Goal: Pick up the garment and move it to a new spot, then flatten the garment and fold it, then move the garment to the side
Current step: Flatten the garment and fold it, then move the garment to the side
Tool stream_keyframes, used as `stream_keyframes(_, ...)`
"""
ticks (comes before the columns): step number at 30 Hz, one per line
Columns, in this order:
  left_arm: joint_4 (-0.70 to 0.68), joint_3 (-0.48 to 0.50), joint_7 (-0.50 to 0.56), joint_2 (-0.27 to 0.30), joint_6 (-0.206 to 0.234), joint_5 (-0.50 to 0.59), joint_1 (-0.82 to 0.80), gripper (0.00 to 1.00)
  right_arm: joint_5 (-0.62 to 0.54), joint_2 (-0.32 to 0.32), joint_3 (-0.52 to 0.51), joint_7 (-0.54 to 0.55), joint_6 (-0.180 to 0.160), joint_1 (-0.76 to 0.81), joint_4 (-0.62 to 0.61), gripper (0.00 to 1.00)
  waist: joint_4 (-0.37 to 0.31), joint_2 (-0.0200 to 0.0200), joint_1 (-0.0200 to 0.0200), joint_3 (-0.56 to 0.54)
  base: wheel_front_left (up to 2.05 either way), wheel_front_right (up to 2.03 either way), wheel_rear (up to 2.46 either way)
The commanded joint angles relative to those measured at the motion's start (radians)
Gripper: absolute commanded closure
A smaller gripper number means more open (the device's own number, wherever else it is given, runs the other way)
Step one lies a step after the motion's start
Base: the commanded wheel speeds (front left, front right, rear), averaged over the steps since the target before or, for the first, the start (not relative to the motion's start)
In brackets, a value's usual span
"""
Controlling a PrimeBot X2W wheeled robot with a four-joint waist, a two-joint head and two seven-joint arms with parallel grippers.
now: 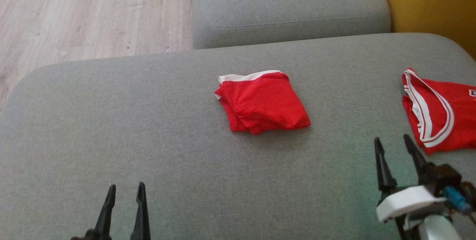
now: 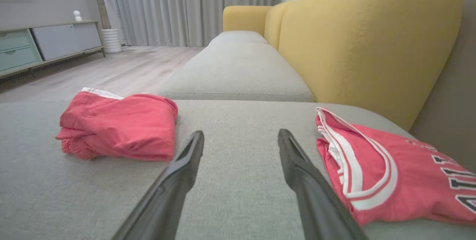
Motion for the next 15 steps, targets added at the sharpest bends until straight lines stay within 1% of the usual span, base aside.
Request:
stream_keyframes(1, -0.025, 0.031, -0.005, 0.001, -0.004, 0.008, -0.022, 0.0, -0.009, 0.008, 0.014, -0.014, 0.007, -0.013, -0.052, 0.0, -0.007, -0.0001, 0.0001, 0.001, 0.0, 0.0, 0.0)
stream_keyframes(8, -0.016, 0.006, -0.005, 0.008, -0.006, 0.006, -0.014, 0.0, -0.012, 0.047, -0.008, -0.014, 0.007, 0.047, -0.102, 0.0, -0.016, -0.0001, 0.0001, 0.007, 0.0, 0.0, 0.0)
stream_keyframes(15, -0.013, -0.005, -0.005, 0.018, -0.006, -0.006, -0.021, 0.0, -0.003, 0.064, -0.013, -0.015, 0.007, 0.041, -0.104, 0.0, -0.01, -0.0001, 0.0001, 0.012, 0.0, 0.0, 0.0)
